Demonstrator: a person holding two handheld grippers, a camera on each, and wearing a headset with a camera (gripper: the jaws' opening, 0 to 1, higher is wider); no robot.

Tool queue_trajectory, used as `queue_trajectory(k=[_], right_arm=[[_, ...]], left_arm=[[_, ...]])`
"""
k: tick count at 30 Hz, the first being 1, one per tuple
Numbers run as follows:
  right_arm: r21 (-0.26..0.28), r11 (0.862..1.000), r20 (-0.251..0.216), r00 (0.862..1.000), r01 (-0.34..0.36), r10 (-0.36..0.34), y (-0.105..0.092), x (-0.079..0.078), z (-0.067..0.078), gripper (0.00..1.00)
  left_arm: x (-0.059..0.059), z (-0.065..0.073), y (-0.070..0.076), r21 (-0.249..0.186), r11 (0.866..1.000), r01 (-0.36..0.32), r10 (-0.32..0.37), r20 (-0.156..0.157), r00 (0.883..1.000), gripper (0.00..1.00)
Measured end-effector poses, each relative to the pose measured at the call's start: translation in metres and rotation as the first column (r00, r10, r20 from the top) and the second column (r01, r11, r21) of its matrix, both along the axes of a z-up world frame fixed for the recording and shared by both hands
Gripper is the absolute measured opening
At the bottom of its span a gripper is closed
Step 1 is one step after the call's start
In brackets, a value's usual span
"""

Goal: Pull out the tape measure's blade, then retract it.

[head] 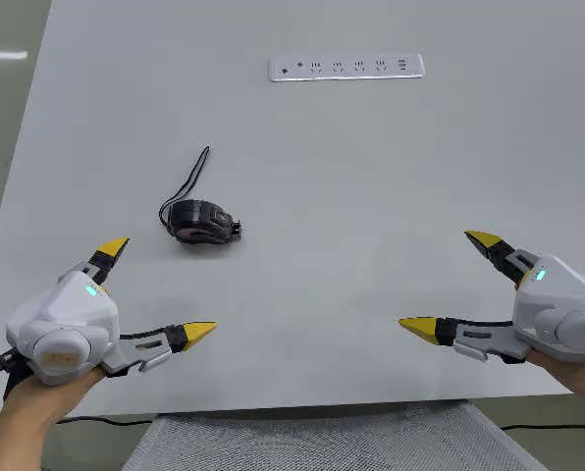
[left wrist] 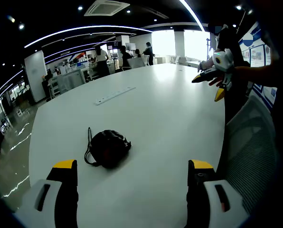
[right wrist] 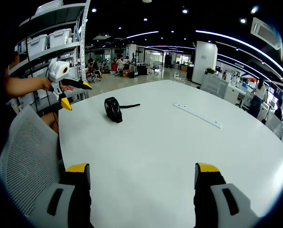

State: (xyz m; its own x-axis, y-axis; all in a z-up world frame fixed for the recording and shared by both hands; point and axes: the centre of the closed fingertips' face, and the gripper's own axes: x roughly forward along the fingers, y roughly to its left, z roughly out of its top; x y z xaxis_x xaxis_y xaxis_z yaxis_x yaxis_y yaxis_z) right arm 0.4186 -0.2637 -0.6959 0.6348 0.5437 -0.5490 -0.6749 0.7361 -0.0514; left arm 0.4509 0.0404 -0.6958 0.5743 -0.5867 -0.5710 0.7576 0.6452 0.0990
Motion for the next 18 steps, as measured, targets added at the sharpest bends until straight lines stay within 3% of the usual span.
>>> queue_trajectory(k=[18], right_arm=[[0.005, 1.0, -0.009, 1.0, -0.007, 0.007, -0.0028, 0.0002, 0.0054, 0.92]], left_arm=[[0.0098, -0.0003, 0.0072, 0.008, 1.0, -0.003, 0.003, 0.009, 1.0, 0.94]])
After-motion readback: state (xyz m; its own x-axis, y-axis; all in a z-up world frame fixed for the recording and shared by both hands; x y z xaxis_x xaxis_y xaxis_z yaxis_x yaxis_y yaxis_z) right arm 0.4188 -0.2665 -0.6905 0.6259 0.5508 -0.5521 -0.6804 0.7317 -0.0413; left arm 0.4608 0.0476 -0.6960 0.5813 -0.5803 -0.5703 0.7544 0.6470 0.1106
